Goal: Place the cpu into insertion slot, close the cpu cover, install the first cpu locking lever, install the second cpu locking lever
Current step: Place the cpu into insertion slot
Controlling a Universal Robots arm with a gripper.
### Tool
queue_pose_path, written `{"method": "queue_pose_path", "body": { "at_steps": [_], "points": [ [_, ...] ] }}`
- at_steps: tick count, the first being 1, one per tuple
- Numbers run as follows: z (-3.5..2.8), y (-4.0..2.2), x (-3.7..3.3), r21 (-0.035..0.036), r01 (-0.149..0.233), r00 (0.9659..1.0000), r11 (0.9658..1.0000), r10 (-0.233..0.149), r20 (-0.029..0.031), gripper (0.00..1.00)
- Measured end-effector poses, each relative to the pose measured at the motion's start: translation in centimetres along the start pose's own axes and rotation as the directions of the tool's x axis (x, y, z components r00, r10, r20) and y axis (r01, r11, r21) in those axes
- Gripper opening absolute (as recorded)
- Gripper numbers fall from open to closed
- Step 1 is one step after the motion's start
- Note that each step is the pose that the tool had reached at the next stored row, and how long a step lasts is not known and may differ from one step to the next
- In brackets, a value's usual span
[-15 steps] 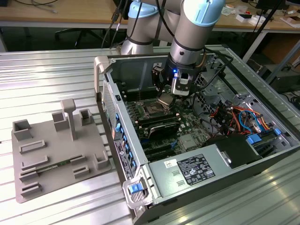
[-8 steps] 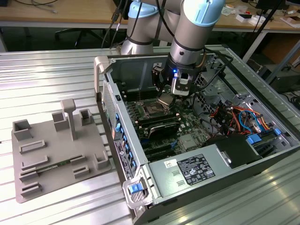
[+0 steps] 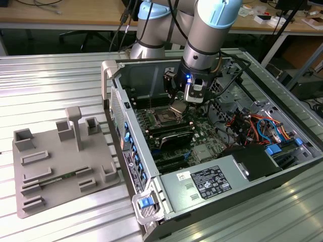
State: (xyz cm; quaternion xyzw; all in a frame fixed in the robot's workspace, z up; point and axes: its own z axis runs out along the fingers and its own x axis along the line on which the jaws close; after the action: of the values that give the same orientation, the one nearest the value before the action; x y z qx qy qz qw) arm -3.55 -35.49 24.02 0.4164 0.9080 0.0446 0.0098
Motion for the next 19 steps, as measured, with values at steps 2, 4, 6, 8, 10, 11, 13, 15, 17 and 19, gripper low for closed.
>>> {"method": "queue_pose_path", "body": {
  "at_steps": [2,4,6,8,10,11,13,15,17,19],
  "points": [
    [0.0,0.0,0.0,-0.0001,-0.001,1.0,1.0,0.001,0.0001,0.55],
    [0.01,0.0,0.0,-0.0001,-0.003,1.0,1.0,0.003,0.0002,0.55],
    [0.01,0.0,0.0,-0.0002,-0.004,1.0,1.0,0.004,0.0004,0.55],
    [0.01,0.0,0.0,-0.0002,-0.006,1.0,1.0,0.006,0.0005,0.55],
    [0.01,0.0,0.0,-0.0001,-0.007,1.0,1.0,0.007,0.0006,0.55],
    [0.01,0.0,0.0,-0.0001,-0.007,1.0,1.0,0.007,0.0006,0.55],
    [0.01,0.0,0.0,-0.0002,-0.008,1.0,1.0,0.008,0.0007,0.55],
    [0.01,0.0,0.0,-0.0002,-0.009,1.0,1.0,0.009,0.0008,0.55],
    [0.01,0.0,0.0,-0.0002,-0.01,1.0,1.0,0.01,0.0009,0.55],
    [0.01,0.0,0.0,-0.0002,-0.011,0.9999,0.9999,0.011,0.0009,0.55]
  ]
}}
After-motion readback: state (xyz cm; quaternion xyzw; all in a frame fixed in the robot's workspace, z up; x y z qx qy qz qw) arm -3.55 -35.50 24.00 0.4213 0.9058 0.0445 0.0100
